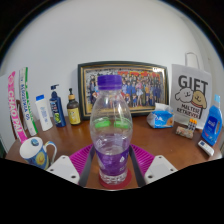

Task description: Pour water

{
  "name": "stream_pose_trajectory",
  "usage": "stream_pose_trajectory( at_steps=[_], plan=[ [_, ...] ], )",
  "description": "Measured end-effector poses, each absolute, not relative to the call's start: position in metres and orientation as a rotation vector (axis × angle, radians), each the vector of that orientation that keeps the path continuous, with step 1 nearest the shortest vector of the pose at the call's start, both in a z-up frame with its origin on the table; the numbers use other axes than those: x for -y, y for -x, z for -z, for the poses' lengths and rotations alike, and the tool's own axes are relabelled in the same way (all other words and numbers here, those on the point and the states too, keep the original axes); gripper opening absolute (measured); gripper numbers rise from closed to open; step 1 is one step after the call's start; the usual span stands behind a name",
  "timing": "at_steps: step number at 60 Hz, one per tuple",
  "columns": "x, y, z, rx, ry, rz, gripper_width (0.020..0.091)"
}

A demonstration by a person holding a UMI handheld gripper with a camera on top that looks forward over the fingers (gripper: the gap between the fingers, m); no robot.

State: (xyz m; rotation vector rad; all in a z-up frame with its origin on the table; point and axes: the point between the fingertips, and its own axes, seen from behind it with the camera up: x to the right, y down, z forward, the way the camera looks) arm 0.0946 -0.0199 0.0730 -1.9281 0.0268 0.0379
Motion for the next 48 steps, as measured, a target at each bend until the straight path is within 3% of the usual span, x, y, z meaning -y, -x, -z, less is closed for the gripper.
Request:
stream_pose_trajectory(
  at_steps=[2,3,15,36,48],
  plan=[
    [0.024,-0.093,-0.073,-0.039,1.954,-0.056,0.0837],
    [0.027,-0.093,-0.073,-0.045,1.967,-0.063,0.0870],
    [0.084,-0.091,-0.096,-0.164,2.094,-0.038,0.0854],
    [0.252,-0.029,-0.197,-0.116,2.159,0.059,0.0855],
    [0.317,-0.001,-0.218,-0.050,2.164,0.085,0.0855]
  ],
)
